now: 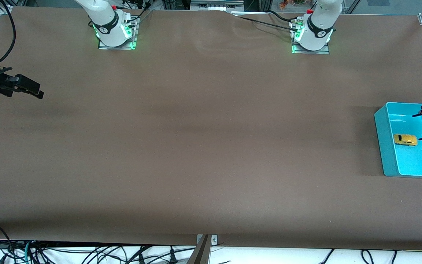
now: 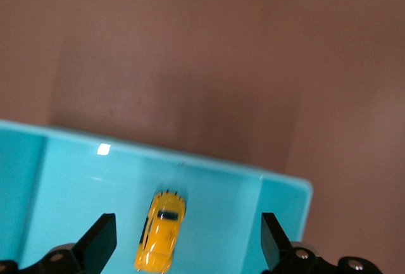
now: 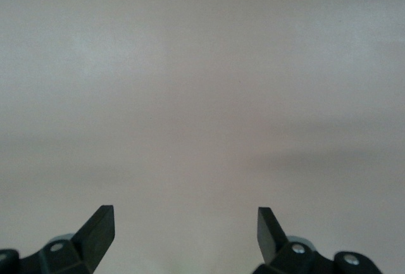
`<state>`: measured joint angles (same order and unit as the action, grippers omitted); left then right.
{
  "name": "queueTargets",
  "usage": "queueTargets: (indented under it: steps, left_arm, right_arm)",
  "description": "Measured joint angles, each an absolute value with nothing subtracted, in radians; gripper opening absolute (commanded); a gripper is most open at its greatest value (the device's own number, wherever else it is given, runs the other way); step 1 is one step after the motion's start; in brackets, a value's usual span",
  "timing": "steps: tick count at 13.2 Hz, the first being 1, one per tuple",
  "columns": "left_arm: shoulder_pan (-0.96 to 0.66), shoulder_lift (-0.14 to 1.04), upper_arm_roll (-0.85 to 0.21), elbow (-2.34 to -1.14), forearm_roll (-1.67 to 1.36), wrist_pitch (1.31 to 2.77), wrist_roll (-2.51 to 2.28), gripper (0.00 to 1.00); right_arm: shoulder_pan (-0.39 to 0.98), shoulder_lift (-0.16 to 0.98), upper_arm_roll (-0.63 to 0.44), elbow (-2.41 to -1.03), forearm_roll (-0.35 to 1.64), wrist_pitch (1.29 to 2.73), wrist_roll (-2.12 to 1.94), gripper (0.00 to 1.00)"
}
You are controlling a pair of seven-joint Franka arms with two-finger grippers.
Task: Wind and store yellow beetle car
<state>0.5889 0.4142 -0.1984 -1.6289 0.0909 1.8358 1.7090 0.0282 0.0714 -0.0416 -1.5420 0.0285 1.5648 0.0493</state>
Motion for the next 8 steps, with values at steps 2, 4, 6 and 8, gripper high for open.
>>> queueTargets:
  steps: [2,4,6,8]
  left_arm:
    - [0.467,0.351,-0.201,-1.579,0.089,1.703,1.488,1.0]
    - [0.342,0.298,-0.202,-1.508,0.088,1.601,1.218,1.0]
    - [0.234,0.254,-0.201,-1.442,0.088,1.537,0.911,1.0]
    - [0.183,0.231,-0.2,-1.417,0.062,1.522,0.598,1.0]
  right_arm:
    - [0.028,0.072,-0.042,-1.542,0.028,1.565,0.049,1.0]
    - [0.028,0.072,-0.042,-1.542,0.028,1.564,0.049,1.0]
    - [0.027,0.072,-0.042,-1.542,0.028,1.564,0.049,1.0]
    - [0.027,0.072,-0.042,-1.542,0.028,1.564,0.049,1.0]
